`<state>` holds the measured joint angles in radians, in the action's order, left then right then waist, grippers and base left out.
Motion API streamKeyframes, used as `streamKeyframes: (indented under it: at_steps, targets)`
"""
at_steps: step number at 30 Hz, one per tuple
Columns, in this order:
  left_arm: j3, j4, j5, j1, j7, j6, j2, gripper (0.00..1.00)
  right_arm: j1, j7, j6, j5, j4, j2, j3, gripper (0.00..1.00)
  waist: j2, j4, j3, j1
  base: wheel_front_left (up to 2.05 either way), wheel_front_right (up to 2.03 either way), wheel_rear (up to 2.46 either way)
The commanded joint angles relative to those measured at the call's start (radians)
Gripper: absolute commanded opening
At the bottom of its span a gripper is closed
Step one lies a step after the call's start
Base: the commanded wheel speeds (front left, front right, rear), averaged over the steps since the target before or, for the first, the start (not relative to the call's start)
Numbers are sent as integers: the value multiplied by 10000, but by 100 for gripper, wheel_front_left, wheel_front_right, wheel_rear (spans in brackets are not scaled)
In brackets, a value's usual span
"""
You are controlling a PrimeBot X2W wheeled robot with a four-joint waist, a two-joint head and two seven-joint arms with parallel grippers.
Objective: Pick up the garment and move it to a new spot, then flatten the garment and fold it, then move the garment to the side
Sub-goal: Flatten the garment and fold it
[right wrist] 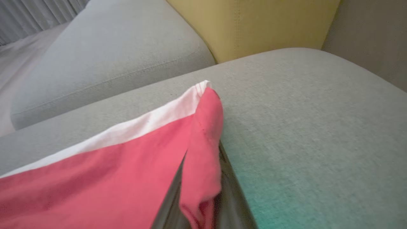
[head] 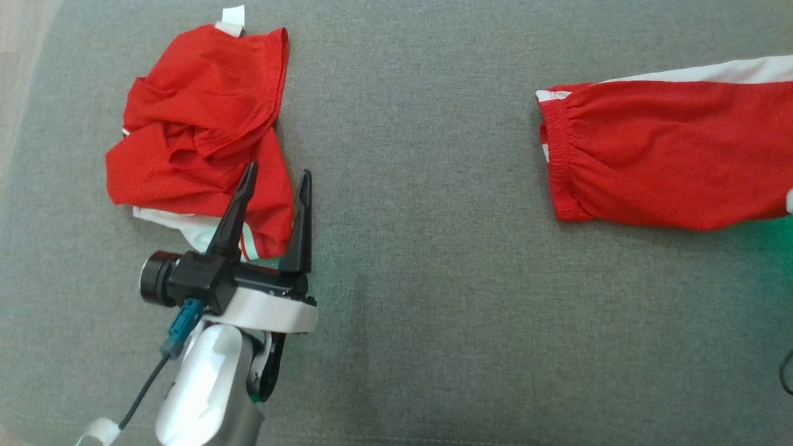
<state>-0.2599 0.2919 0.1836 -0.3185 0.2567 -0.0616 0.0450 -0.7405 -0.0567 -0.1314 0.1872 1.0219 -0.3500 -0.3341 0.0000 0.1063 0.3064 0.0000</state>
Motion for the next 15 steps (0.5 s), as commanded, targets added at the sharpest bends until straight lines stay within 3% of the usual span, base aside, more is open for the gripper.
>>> streamKeyframes:
  at_steps: [1, 15]
  targets:
    - [364, -216, -98, -3, 51, 9, 63, 100, -49, -195, 7, 112, -453, 22, 183, 0, 0, -3, -50, 0, 0, 0, 0]
    - [476, 31, -180, 330, 51, 8, 58, 100, 376, -428, 7, 1873, -2447, 1671, 2243, 0, 0, 48, -1067, 0, 0, 0, 0]
